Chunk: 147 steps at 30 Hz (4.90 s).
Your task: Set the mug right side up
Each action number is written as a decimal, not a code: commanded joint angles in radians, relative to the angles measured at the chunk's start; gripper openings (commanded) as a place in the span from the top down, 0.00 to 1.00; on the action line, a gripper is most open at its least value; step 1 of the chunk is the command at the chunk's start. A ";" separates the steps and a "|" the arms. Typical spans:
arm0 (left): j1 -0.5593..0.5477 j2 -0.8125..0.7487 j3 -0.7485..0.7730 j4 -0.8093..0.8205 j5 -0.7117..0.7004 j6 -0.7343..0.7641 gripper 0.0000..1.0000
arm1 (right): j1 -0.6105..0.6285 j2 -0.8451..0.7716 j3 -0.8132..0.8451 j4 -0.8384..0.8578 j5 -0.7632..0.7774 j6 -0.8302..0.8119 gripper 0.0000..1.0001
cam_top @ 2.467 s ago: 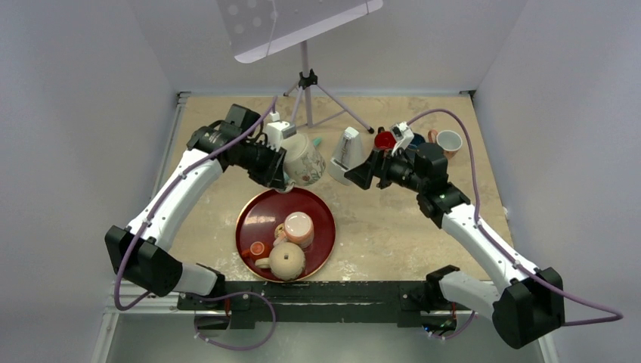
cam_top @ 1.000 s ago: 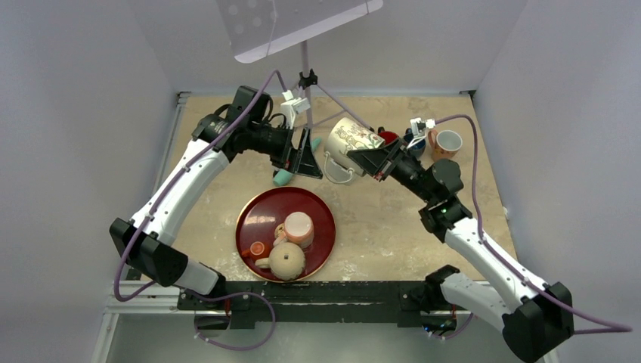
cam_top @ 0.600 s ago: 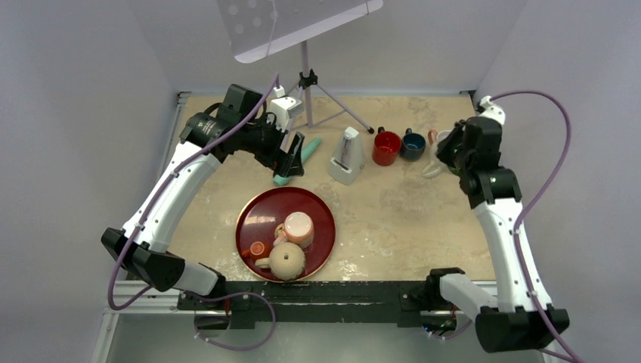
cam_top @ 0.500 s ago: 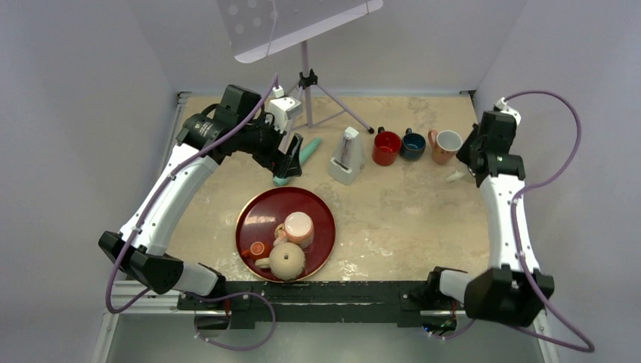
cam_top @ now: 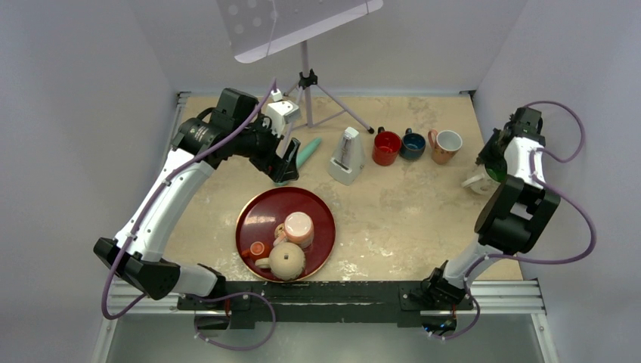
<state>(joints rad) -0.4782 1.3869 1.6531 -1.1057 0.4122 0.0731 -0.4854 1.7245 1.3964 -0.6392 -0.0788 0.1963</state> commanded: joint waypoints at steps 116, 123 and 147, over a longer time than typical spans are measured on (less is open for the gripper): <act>-0.114 0.233 0.415 0.035 0.482 -0.192 1.00 | 0.765 -0.953 -0.720 1.353 -0.635 0.851 0.03; -0.147 0.241 0.403 0.085 0.542 -0.239 1.00 | 0.906 -0.812 -0.664 1.562 -0.540 0.906 0.12; -0.110 0.147 0.134 -0.270 -0.102 0.235 0.00 | 0.917 -0.582 -0.183 -0.044 0.191 0.323 1.00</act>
<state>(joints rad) -0.5930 1.5723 1.8729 -1.2613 0.4938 0.1658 0.4324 1.0283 1.2018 -0.3298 -0.0082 0.6590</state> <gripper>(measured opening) 0.997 0.144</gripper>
